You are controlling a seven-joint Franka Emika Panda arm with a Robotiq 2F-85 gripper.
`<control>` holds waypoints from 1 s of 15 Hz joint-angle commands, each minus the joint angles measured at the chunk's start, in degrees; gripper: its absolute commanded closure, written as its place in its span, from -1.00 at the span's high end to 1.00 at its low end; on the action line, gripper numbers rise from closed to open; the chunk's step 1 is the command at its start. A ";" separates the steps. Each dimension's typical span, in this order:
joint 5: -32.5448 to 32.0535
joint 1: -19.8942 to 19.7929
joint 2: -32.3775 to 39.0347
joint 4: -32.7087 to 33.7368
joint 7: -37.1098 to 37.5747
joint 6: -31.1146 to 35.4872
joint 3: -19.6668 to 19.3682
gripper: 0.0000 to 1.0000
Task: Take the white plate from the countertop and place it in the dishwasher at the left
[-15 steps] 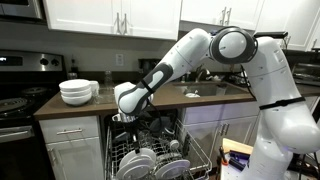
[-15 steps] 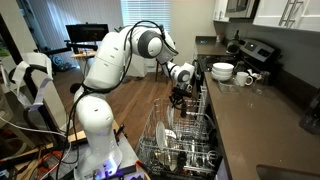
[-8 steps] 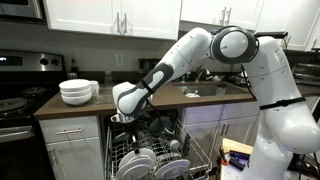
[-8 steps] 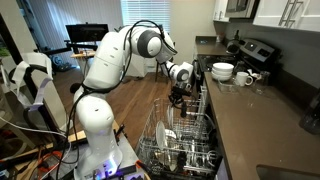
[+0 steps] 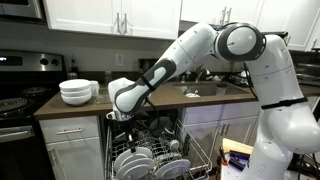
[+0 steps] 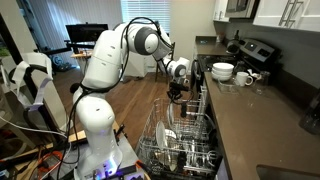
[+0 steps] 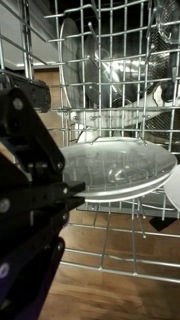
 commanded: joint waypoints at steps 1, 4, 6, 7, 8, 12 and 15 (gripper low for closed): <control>-4.24 0.27 -1.96 0.28 1.81 0.85 -1.03 -0.97; -5.10 0.52 -2.26 0.11 3.05 0.81 -1.24 -0.97; -5.07 0.66 -3.08 -0.17 3.86 0.33 -1.04 -0.97; -5.22 0.86 -3.46 -0.29 4.44 0.04 -1.03 -0.97; -5.39 1.07 -3.94 -0.41 4.86 -0.27 -1.01 -0.97; -6.72 1.92 -5.65 -0.83 6.52 -1.06 -1.03 -0.97; -7.79 2.57 -6.76 -0.88 7.51 -1.86 -1.02 -0.97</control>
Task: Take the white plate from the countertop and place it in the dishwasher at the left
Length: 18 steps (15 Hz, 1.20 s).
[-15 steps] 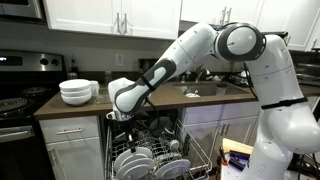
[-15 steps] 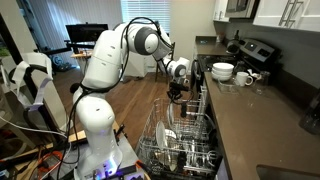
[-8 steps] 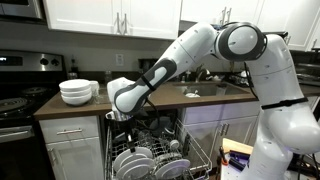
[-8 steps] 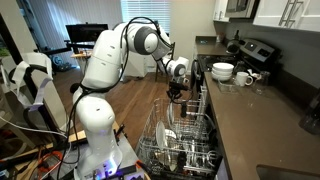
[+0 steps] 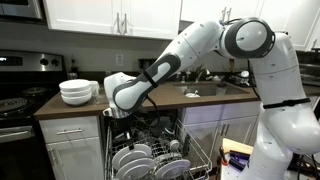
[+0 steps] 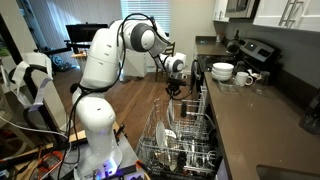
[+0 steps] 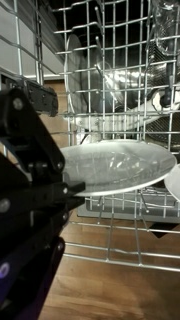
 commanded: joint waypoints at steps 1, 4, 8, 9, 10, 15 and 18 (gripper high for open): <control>-5.33 0.67 -3.90 -0.54 2.39 -0.68 -1.30 -0.97; -6.29 0.97 -4.42 -0.66 2.49 -1.13 -1.35 -0.97; -6.07 0.79 -4.47 -0.65 2.20 -1.19 -1.23 -0.97; -5.72 0.70 -4.71 -0.72 2.05 -1.20 -1.10 -0.97; -4.80 0.41 -5.12 -0.78 1.63 -1.40 -0.79 -0.97; -3.66 -0.57 -8.24 -0.16 1.52 -2.14 -1.19 -0.97; -2.96 -1.00 -9.11 0.20 1.15 -1.89 -1.69 -0.96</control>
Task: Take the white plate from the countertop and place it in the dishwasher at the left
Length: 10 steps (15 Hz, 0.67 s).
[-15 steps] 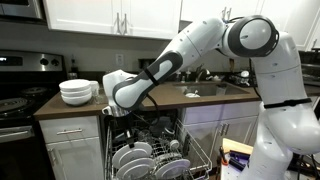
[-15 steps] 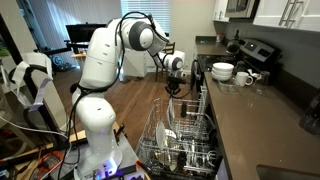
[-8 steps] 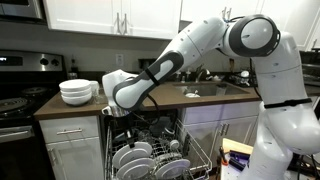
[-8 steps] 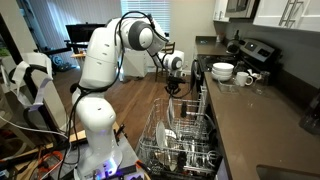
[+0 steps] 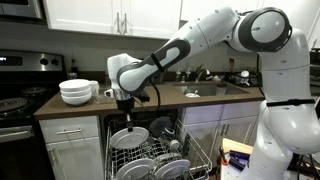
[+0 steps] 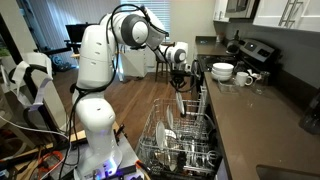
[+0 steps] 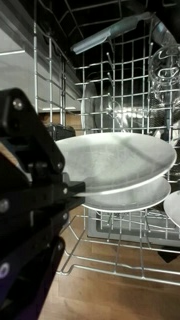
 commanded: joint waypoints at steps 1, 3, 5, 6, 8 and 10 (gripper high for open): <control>0.18 -0.90 -2.01 0.10 0.66 -0.52 0.08 -0.96; 1.42 -1.45 -1.69 0.17 -0.03 -0.23 0.15 -0.97; 4.04 -2.41 -1.10 0.42 -1.28 -0.39 0.43 -0.97; 5.18 -2.80 -0.95 0.38 -1.72 -0.28 0.51 -0.97; 7.32 -3.40 -0.75 0.27 -2.07 -0.20 0.57 -0.97; 9.15 -3.96 -0.63 0.25 -2.71 -0.39 0.64 -0.96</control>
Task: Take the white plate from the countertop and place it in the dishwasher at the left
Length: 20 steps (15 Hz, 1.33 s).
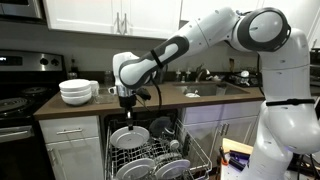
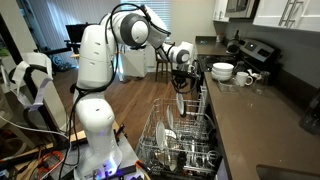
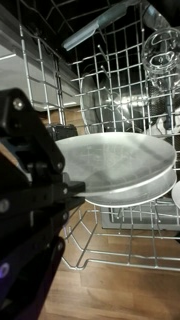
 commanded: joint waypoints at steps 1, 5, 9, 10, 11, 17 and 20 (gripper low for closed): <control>3.71 -1.87 -0.23 0.30 -2.46 -0.51 0.97 -0.97; 5.83 -2.36 0.70 0.41 -4.10 -1.54 1.24 -0.96; 5.86 -2.23 2.28 0.29 -5.32 -2.37 1.69 -0.96; 5.55 -2.17 2.72 0.27 -5.41 -2.76 1.78 -0.96; 5.32 -2.14 3.06 0.29 -5.52 -3.25 1.87 -0.97; 5.04 -2.33 5.06 0.47 -6.23 -4.16 2.00 -0.96; 3.62 -1.92 6.10 0.23 -6.59 -2.05 1.69 -0.96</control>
